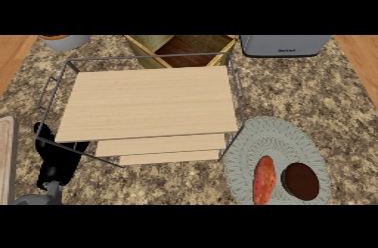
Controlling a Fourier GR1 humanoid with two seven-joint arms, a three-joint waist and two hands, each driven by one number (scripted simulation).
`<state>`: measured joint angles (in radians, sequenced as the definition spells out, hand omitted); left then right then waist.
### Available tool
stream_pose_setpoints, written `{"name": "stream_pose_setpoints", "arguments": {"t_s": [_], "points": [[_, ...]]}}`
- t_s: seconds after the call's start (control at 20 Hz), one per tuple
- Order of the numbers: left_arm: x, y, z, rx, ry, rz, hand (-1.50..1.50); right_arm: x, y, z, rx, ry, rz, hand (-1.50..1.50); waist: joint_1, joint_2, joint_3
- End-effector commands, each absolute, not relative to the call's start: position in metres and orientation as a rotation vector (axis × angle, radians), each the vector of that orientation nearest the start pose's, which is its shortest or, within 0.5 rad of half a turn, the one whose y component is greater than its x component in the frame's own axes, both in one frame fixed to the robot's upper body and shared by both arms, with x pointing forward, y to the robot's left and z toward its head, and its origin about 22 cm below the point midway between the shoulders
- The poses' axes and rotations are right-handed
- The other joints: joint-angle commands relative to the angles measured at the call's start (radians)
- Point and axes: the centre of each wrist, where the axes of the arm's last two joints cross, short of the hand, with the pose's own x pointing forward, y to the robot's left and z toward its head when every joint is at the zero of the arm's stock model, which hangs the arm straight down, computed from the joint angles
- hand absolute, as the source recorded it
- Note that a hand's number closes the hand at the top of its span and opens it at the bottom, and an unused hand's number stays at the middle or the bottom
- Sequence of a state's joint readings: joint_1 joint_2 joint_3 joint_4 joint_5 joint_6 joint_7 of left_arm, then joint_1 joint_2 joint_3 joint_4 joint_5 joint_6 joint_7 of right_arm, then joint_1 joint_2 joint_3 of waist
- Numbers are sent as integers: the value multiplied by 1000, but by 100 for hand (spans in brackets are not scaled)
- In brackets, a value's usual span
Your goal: Pick the cupcake from the placemat and place it in the tiered shelf
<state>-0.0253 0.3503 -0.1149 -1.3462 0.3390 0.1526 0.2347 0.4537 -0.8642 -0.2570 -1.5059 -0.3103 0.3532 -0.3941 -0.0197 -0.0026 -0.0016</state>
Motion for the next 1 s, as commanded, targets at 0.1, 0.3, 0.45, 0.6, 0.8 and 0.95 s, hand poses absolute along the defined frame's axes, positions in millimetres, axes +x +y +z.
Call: {"name": "stream_pose_setpoints", "arguments": {"t_s": [0.1, 0.3, 0.45, 0.6, 0.8, 0.95], "points": [[245, 303, -28, 102, -1112, 54, 0, 137, -451, 134, -335, -1330, 657, -150, 3, 0, -2], [249, 306, -30, 95, -1113, 50, 0, 144, -400, 133, -442, -1273, 565, -150, 11, 3, -1], [244, 294, -32, 97, -1116, 66, 0, 151, -375, 145, -488, -1253, 545, -150, 18, 2, 0], [262, 281, -33, 86, -1133, 38, 0, 168, -344, 139, -580, -1181, 585, -150, 34, 9, 0], [246, 297, -35, 84, -1109, 53, 0, 170, -322, 145, -589, -1082, 615, -150, 27, 3, 0], [252, 301, -42, 93, -1123, 44, 0, 167, -318, 118, -586, -1012, 668, -150, 17, 3, 1]]}}
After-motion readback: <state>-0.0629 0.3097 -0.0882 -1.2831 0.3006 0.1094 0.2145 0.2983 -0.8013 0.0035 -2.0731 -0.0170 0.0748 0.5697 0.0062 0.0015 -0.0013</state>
